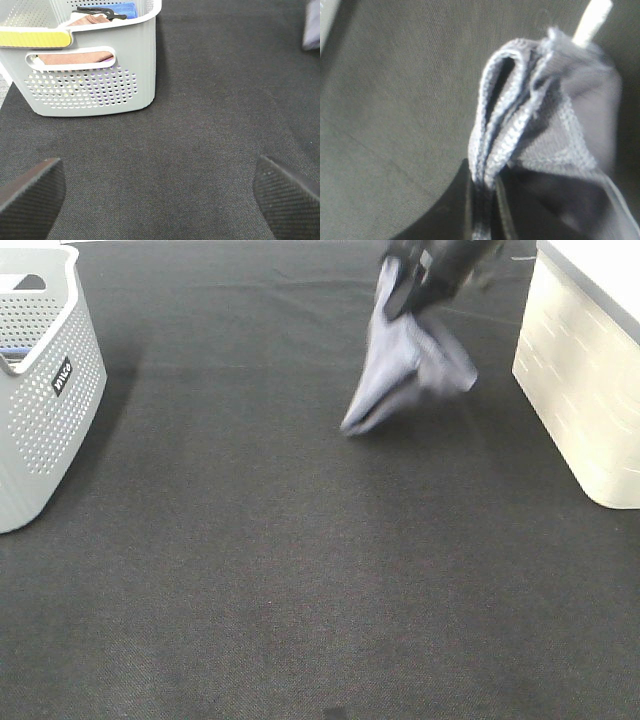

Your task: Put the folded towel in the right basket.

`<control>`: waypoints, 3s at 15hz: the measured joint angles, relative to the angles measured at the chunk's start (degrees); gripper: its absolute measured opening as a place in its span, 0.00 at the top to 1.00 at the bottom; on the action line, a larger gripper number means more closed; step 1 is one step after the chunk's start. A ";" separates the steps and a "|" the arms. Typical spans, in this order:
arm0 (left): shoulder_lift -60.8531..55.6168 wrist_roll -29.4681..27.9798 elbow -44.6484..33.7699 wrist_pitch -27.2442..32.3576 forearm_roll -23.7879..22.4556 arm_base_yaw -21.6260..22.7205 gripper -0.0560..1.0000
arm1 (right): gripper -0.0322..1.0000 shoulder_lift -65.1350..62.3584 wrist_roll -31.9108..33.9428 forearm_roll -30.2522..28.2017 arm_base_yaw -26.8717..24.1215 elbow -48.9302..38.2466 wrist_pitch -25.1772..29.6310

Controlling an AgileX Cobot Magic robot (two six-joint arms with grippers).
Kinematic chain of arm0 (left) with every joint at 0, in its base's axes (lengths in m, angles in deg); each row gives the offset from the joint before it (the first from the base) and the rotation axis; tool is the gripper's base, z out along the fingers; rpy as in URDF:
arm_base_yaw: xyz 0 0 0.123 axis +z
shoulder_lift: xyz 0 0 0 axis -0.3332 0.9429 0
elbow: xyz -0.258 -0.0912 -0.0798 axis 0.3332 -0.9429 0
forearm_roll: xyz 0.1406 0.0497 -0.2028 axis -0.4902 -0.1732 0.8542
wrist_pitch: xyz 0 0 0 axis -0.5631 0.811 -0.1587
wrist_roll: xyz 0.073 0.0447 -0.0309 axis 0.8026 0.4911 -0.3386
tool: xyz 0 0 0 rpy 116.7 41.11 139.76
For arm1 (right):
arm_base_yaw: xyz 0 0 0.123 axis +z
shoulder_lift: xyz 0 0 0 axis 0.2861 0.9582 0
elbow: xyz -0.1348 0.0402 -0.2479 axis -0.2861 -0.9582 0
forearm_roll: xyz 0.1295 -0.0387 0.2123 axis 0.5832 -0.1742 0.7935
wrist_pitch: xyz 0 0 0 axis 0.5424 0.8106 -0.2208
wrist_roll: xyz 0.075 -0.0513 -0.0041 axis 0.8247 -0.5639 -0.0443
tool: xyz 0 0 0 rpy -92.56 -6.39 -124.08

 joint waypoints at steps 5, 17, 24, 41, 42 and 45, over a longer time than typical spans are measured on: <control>0.00 0.00 0.00 0.00 0.00 0.00 0.03 | 0.92 -10.08 0.80 -8.02 0.00 0.00 0.17; 0.00 0.00 0.00 0.00 0.00 0.00 0.03 | 0.92 -21.37 6.65 -15.13 -22.86 0.00 2.23; 0.00 0.00 0.00 0.00 0.00 0.00 0.03 | 0.92 -12.32 8.25 -14.44 -25.04 -0.29 3.15; 0.00 0.00 0.00 0.00 0.00 0.00 0.03 | 0.15 -12.72 11.46 -12.03 -24.24 -0.69 3.21; 0.00 0.00 0.00 0.00 0.00 0.00 0.03 | 0.15 -14.50 11.46 -12.78 -22.00 -0.69 3.21; 0.00 0.00 0.00 0.00 0.00 0.00 0.03 | 0.15 -17.42 11.46 -15.36 -15.76 -0.69 3.15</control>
